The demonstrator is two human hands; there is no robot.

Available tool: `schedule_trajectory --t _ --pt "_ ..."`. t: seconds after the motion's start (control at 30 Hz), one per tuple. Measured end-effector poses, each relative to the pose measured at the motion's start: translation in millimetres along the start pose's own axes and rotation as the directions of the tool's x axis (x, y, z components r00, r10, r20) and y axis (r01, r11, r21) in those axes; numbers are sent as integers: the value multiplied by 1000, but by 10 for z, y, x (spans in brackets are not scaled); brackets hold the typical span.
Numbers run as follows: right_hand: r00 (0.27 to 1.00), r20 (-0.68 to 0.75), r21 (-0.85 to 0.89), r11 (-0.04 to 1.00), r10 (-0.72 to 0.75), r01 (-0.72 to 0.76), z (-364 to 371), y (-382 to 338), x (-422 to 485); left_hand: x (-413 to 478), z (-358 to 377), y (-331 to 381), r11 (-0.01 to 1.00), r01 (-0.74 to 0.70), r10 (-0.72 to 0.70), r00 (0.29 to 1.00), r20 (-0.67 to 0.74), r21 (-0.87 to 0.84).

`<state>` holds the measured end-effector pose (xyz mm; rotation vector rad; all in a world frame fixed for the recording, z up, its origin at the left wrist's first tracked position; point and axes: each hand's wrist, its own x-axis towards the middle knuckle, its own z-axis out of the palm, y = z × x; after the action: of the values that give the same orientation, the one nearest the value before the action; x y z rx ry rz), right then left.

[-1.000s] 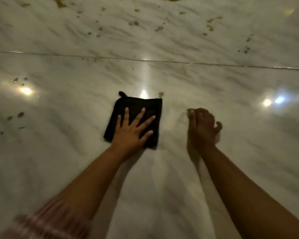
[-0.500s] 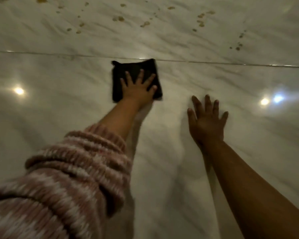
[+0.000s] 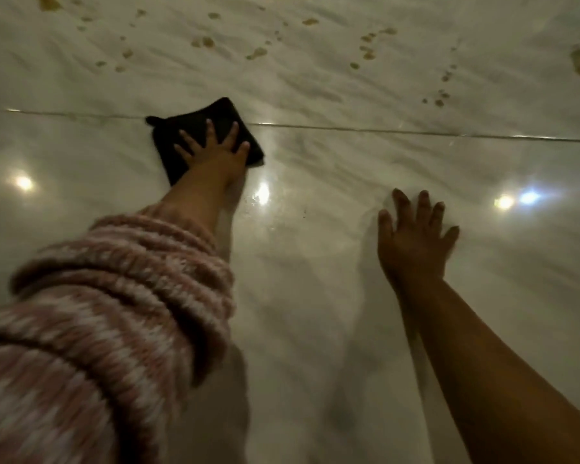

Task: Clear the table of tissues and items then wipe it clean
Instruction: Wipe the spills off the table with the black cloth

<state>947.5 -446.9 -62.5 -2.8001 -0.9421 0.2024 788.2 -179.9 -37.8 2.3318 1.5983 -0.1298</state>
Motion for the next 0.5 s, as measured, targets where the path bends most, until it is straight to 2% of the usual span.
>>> schedule_trajectory --t 0.1,0.17,0.23,0.3,0.37,0.43,0.5 --pt "1000 -10 19 1000 -1 1 12 11 -10 -225 168 538 987 -156 155 988 20 38" --pt "1000 -11 53 999 -2 2 2 9 2 -596 326 772 944 -320 316 947 61 81" --pt "1000 -26 129 992 9 -5 -41 3 -9 -1023 452 811 853 -510 500 859 113 105" --pt "999 -53 197 980 7 4 -75 12 -45 -1293 507 642 754 -644 623 764 168 129" --pt "996 -90 217 976 -2 21 -85 8 -126 -1315 457 354 748 -648 628 761 163 143" --pt "994 -105 252 968 33 -5 -77 -39 -278 -1193 335 4 828 -547 536 837 112 125" --pt "993 -108 230 973 42 -16 -18 -111 -481 -1076 216 -408 920 -381 378 924 54 88"
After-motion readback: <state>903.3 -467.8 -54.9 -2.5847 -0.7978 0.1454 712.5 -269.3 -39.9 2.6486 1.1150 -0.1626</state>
